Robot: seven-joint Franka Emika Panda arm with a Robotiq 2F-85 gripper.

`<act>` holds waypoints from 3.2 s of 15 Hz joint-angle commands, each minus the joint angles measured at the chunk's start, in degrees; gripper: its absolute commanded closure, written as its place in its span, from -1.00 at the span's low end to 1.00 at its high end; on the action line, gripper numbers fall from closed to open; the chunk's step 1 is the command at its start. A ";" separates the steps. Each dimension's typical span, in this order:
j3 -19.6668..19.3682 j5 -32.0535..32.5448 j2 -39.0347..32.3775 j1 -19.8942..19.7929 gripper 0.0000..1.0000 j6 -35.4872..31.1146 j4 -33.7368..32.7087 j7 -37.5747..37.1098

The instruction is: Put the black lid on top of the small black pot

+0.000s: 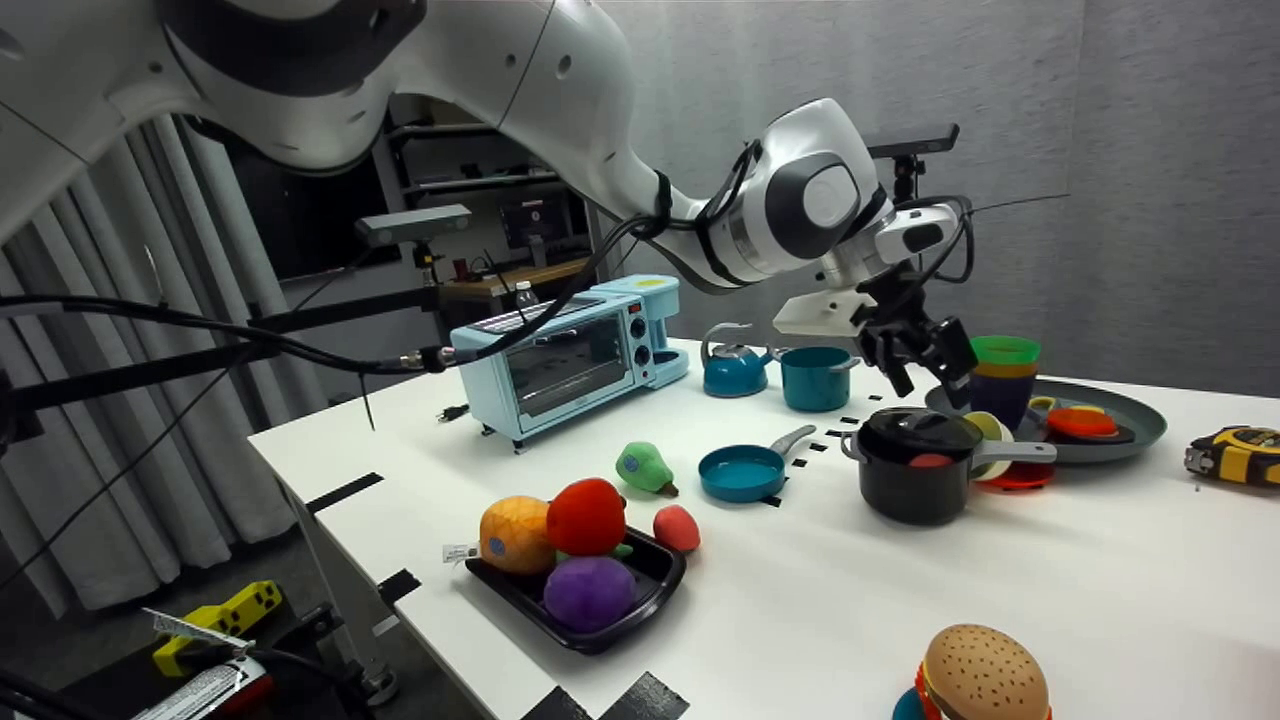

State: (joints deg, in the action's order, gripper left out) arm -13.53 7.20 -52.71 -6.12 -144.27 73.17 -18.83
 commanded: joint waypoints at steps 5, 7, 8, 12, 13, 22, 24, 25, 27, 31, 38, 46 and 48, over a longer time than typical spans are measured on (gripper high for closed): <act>-0.34 0.13 3.88 1.64 -1.00 -2.53 3.10 1.43; -0.19 0.43 6.12 2.37 -1.00 -4.25 5.37 2.10; 0.06 0.47 7.26 2.68 -1.00 -4.98 6.51 2.66; 0.73 1.23 13.50 4.77 -1.00 -6.86 13.71 5.30; 1.12 1.29 15.32 5.17 -1.00 -6.96 15.77 6.09; 1.35 6.70 32.45 9.90 -1.00 -9.47 35.53 6.29; 1.64 7.71 36.39 9.99 -1.00 -9.55 39.84 6.42; 1.74 8.39 38.28 9.97 -1.00 -9.42 41.84 6.34; 2.34 9.31 42.28 9.50 -1.00 -9.00 45.85 6.67; 3.92 9.68 49.09 8.30 -1.00 -8.98 52.49 7.96; 6.40 9.41 55.20 6.34 -1.00 -9.27 58.22 9.46; 7.56 8.47 54.10 5.60 -1.00 -7.62 57.06 8.95; 7.58 8.47 54.10 5.59 -1.00 -7.62 57.07 8.96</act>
State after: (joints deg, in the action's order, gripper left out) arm -7.78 15.95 1.40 1.35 -151.94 130.29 -10.18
